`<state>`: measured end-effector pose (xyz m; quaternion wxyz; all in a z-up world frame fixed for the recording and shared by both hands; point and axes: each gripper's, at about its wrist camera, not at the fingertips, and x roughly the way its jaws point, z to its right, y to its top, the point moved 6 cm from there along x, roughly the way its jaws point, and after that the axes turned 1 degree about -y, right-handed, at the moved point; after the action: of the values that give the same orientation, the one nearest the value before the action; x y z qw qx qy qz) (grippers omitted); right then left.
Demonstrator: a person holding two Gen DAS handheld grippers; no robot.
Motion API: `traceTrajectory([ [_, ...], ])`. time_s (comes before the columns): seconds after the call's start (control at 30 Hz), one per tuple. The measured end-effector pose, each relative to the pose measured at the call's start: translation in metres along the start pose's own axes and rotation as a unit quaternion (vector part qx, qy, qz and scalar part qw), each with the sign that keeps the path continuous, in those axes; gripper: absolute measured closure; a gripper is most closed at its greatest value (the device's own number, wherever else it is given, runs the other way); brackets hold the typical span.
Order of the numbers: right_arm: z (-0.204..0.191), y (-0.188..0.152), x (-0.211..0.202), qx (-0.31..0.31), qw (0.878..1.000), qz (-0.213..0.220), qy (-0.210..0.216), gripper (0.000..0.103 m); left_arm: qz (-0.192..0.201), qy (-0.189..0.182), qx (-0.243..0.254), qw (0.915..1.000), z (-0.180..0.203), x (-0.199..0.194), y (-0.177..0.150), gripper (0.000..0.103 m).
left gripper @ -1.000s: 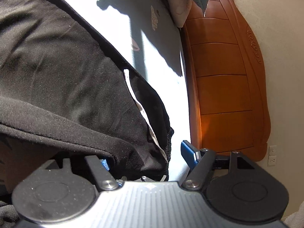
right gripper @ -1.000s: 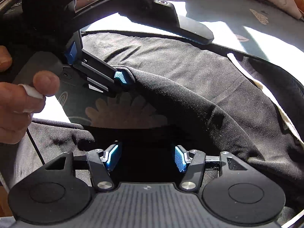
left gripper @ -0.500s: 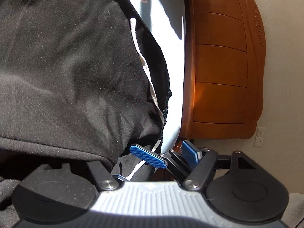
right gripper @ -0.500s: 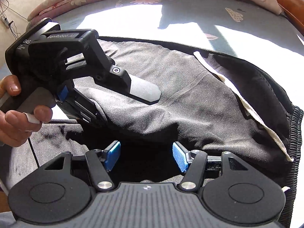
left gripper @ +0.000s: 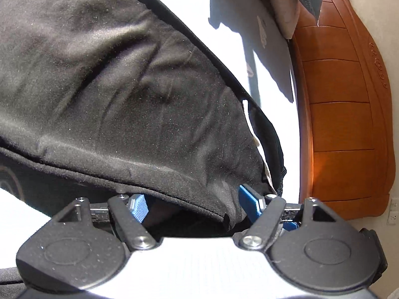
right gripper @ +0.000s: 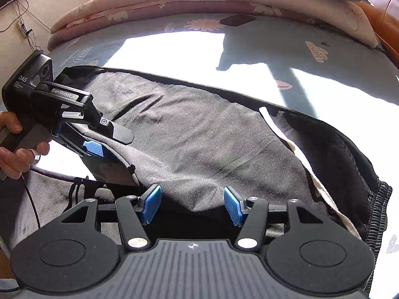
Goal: Fold clothes
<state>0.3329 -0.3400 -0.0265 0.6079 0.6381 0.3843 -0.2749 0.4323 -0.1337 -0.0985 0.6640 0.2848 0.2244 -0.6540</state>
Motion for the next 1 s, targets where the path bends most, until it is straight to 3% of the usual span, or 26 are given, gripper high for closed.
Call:
traceTrajectory([
  [0.07,0.008,0.013,-0.004,-0.031,0.999,0.013,-0.008,0.042,0.011,0.055,0.064,0.9963,0.005,-0.019,0.002,0.030],
  [0.13,0.024,0.026,-0.007,-0.074,0.997,0.018,-0.021,0.042,0.026,0.101,0.142,0.9844,0.015,-0.039,0.009,0.030],
  [0.23,0.057,0.046,-0.008,-0.148,0.987,0.007,-0.055,0.042,0.047,0.153,0.267,0.9503,0.037,-0.054,0.028,0.030],
  [0.27,0.073,0.054,-0.006,-0.184,0.980,0.000,-0.075,0.042,0.045,0.166,0.308,0.9358,0.045,-0.054,0.037,0.030],
  [0.33,0.100,0.065,-0.001,-0.221,0.970,-0.016,-0.097,0.042,0.039,0.193,0.394,0.8979,0.060,-0.049,0.062,0.030],
  [0.43,0.134,0.083,0.016,-0.229,0.968,-0.041,-0.089,0.042,0.003,0.219,0.484,0.8472,0.069,-0.025,0.093,0.032],
  [0.5,0.144,0.091,0.033,-0.215,0.973,-0.052,-0.066,0.042,-0.038,0.233,0.537,0.8099,0.072,0.001,0.111,0.042],
  [0.53,0.145,0.096,0.043,-0.208,0.975,-0.056,-0.053,0.042,-0.057,0.237,0.561,0.7911,0.074,0.015,0.120,0.055],
  [0.57,0.143,0.098,0.054,-0.201,0.977,-0.062,-0.033,0.042,-0.071,0.238,0.577,0.7778,0.076,0.028,0.127,0.064],
  [0.6,0.140,0.100,0.063,-0.200,0.977,-0.064,-0.023,0.042,-0.082,0.236,0.591,0.7672,0.078,0.041,0.134,0.064],
  [0.7,0.123,0.105,0.092,-0.216,0.974,-0.070,0.008,0.042,-0.109,0.216,0.619,0.7475,0.085,0.067,0.145,0.064],
  [0.83,0.095,0.116,0.128,-0.240,0.967,-0.071,0.053,0.044,-0.140,0.204,0.662,0.7072,0.087,0.090,0.146,0.064],
  [1.0,0.063,0.130,0.167,-0.269,0.955,-0.080,0.093,0.052,-0.167,0.188,0.683,0.6858,0.076,0.105,0.142,0.064],
])
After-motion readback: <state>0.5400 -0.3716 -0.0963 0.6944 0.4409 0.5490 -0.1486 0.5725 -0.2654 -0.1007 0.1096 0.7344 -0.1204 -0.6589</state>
